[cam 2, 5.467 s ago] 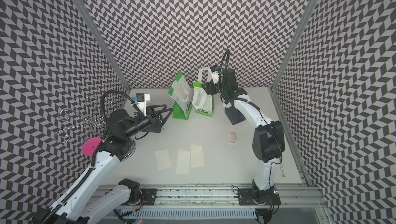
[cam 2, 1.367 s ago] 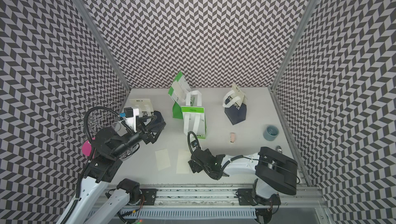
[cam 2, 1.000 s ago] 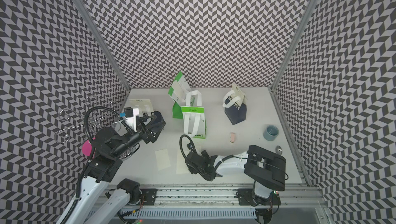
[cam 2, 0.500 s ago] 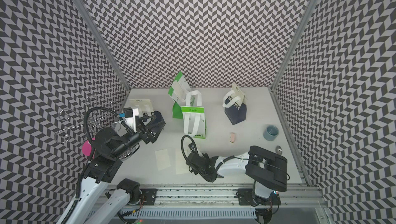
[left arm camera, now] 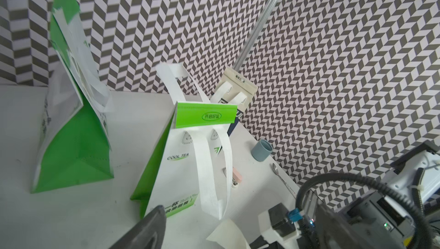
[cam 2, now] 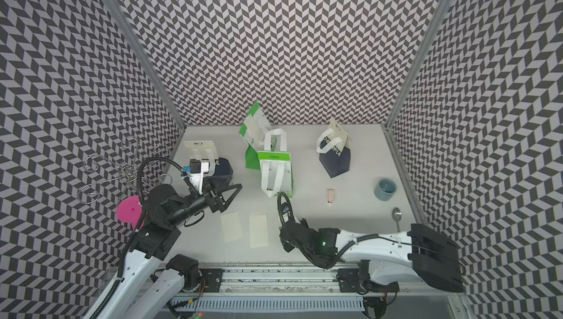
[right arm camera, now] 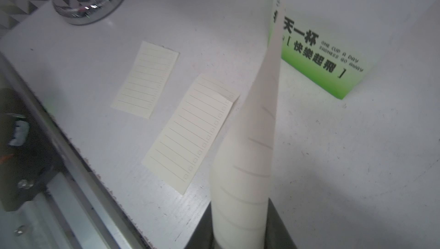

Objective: Staple the receipts to the bags
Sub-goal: Pick up the receipt from the center of the board.

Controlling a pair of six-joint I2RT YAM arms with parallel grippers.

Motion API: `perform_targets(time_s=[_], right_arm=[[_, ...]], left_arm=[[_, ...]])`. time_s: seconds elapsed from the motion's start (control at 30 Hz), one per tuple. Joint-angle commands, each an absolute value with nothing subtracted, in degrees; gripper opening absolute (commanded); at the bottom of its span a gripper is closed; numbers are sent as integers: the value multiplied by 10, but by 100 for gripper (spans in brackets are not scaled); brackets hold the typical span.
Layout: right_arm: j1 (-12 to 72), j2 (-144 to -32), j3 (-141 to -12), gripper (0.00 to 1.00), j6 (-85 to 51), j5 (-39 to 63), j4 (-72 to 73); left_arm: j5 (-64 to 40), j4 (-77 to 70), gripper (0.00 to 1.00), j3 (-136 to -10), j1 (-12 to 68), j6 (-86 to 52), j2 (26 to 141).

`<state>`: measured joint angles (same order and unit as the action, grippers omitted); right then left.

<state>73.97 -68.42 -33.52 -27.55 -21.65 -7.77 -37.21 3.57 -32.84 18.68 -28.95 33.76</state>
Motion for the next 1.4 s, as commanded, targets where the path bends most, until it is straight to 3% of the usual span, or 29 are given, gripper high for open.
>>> perform_targets(time_s=[0.0, 0.37, 1.0, 1.37], right_arm=[[758, -650, -365, 30, -252, -242, -83], [853, -663, -454, 30, -217, -331, -111], [870, -737, -508, 29, -197, -428, -146], [871, -771, -534, 29, -149, -471, -152]], left_arm=[[-385, 6, 97, -315, 224, -305, 336], [-311, -58, 92, -252, 366, -380, 352], [-216, 48, 89, -304, 372, -355, 308], [-248, 19, 89, -294, 373, -470, 326]])
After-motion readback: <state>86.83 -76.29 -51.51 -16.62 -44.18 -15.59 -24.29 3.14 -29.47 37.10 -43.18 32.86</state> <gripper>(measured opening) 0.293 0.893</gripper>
